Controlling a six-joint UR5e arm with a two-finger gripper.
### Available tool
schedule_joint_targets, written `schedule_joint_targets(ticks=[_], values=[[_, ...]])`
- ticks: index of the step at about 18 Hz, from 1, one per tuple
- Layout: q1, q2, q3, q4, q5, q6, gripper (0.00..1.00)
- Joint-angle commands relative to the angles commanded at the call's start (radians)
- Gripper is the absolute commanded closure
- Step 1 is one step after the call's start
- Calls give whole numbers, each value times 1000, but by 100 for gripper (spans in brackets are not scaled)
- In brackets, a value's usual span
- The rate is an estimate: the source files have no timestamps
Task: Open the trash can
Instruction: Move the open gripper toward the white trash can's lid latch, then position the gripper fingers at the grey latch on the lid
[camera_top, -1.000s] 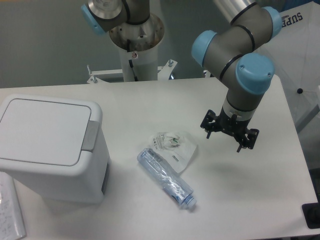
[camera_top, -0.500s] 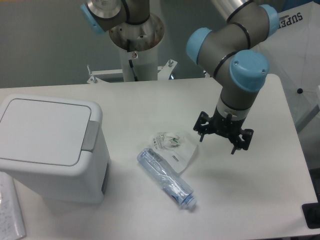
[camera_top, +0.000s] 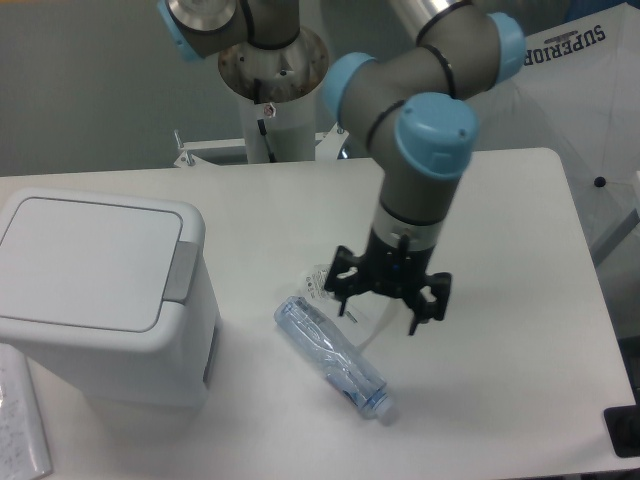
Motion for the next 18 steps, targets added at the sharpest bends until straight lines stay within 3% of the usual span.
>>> schedule_joint_targets(ticks=[5,11,18], values=[[-26,37,5,58,-110,-161,0],[-22,74,-9,68,-310,-211,0],[-26,153,-107,74,-332,-182,0]])
